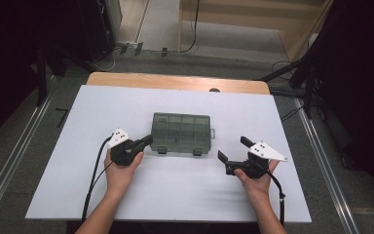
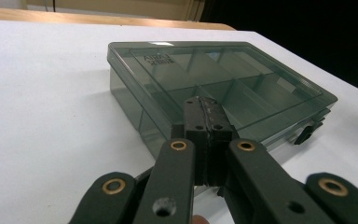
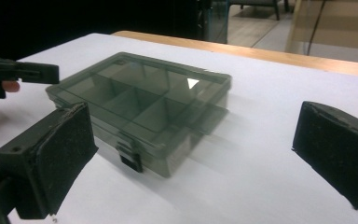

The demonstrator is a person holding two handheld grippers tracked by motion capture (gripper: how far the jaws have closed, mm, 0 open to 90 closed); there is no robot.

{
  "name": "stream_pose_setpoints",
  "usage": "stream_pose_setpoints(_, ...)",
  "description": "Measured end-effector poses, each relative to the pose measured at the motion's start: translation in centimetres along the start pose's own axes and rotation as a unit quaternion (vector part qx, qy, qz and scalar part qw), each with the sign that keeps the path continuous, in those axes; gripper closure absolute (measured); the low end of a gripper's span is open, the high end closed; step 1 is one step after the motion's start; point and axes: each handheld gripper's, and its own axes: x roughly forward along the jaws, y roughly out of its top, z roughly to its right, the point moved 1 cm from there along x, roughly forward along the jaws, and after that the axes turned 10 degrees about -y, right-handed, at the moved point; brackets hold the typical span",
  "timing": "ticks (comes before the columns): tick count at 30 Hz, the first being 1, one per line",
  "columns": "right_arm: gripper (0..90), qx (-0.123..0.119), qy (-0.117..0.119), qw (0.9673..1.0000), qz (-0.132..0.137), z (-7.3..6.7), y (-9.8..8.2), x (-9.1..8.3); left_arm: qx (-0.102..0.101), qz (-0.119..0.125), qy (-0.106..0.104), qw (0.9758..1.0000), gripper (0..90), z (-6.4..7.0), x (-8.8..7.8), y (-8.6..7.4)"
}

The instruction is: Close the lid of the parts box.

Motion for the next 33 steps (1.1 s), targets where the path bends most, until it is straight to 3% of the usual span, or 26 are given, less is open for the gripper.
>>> stream_pose_setpoints(15, 0.0, 0.006, -0.039, 0.9992, 0.011, 3.3, -1.1, -5.2, -0.002, 0.001, 0.000, 1.0000, 90.0, -0.1, 0.0, 0.0)
stream_pose_setpoints(33, 0.0, 0.003, -0.065, 0.9978, -0.003, 5.1, -3.4, -8.3, -0.003, 0.002, 0.002, 1.0000, 90.0, -0.1, 0.0, 0.1)
